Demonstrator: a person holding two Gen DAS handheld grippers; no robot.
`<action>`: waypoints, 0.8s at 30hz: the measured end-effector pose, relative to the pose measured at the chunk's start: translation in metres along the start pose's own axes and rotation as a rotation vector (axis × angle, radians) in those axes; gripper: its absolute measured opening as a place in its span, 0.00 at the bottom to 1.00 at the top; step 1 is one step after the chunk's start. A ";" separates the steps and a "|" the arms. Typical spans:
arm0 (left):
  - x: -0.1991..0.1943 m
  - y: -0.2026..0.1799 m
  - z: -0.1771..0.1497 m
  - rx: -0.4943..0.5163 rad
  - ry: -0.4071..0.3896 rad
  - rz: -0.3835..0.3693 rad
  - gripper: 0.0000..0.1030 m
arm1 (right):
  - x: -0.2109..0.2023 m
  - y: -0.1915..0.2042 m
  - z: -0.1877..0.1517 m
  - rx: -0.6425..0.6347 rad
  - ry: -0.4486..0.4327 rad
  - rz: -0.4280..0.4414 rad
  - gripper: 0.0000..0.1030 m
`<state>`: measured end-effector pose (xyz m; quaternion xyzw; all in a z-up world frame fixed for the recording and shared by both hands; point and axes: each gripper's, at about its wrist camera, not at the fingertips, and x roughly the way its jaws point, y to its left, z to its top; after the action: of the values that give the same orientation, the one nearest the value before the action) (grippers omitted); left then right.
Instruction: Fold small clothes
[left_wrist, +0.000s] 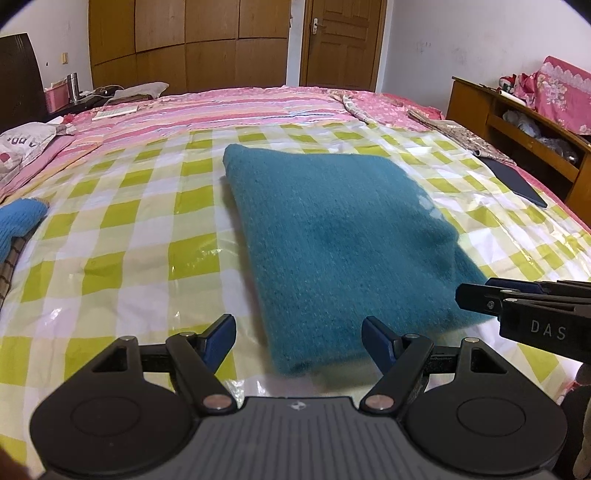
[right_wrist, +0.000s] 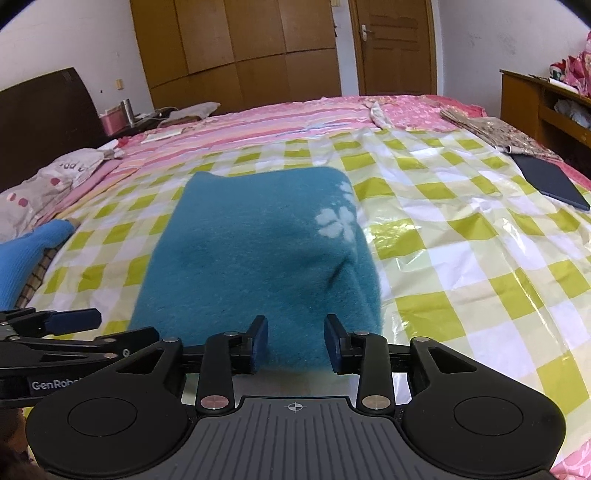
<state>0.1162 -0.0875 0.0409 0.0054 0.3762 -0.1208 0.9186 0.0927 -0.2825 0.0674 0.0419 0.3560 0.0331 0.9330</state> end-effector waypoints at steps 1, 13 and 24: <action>-0.001 -0.001 -0.001 0.000 0.000 0.003 0.79 | -0.002 0.001 -0.001 0.000 -0.001 0.004 0.33; -0.004 -0.005 -0.009 -0.001 0.021 0.047 0.96 | -0.015 0.003 -0.014 0.005 0.004 0.007 0.39; -0.007 -0.005 -0.028 -0.009 0.056 0.052 1.00 | -0.031 0.010 -0.030 -0.003 0.002 -0.008 0.49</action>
<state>0.0907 -0.0879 0.0264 0.0144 0.4021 -0.0947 0.9106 0.0489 -0.2734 0.0664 0.0392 0.3573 0.0302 0.9327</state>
